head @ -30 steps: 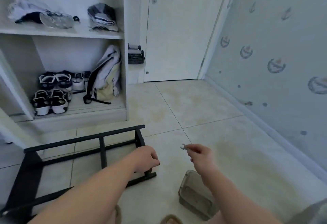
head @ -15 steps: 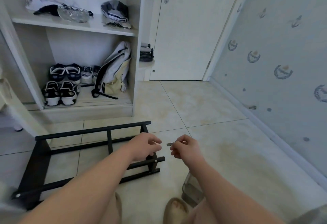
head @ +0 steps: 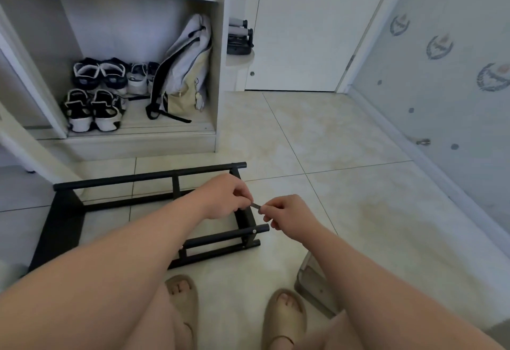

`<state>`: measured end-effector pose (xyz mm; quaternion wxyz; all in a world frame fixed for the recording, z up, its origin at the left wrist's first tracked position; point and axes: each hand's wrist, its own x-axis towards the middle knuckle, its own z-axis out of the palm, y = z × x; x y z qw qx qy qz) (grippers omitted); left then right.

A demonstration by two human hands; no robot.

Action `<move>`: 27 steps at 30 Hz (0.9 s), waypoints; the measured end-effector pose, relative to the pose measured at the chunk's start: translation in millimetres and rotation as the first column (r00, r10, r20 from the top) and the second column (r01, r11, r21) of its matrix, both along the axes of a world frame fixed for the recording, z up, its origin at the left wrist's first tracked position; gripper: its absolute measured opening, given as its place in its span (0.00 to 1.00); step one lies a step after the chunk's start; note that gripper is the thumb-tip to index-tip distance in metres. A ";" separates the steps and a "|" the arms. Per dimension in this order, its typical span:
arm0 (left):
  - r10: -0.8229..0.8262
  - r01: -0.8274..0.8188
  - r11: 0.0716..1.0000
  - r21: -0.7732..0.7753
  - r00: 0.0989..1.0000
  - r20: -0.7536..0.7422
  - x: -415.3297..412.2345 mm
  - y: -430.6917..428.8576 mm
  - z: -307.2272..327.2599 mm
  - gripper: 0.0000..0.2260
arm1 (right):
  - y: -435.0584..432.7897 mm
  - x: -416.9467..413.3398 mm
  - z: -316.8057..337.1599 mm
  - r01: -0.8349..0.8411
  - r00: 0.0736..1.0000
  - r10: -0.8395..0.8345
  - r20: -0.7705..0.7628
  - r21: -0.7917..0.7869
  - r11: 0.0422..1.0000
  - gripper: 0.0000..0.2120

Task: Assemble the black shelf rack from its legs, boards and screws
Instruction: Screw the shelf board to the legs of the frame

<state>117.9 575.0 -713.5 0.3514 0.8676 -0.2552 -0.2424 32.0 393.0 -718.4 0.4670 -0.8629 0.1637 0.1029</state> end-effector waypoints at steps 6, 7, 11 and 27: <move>-0.221 0.198 0.944 0.264 0.973 0.062 33.4 -16.2 -32.2 0.07 | -11.9 40.9 -42.8 -0.184 0.978 0.165 -0.131 -0.152 0.971 0.13; -0.219 0.195 0.938 0.287 0.974 0.052 40.4 -17.4 -41.5 0.07 | -13.7 48.0 -50.2 -0.219 0.969 0.193 -0.155 -0.172 0.960 0.13; -0.108 0.112 0.911 0.396 0.994 -0.031 73.8 -11.2 -91.0 0.07 | -31.5 80.8 -86.6 -0.356 0.928 0.289 -0.237 -0.323 0.877 0.09; 0.149 0.007 0.905 0.425 0.931 -0.333 61.2 -47.0 -268.0 0.09 | -66.8 200.8 -230.2 -0.792 0.244 0.835 -0.493 -0.598 -0.122 0.61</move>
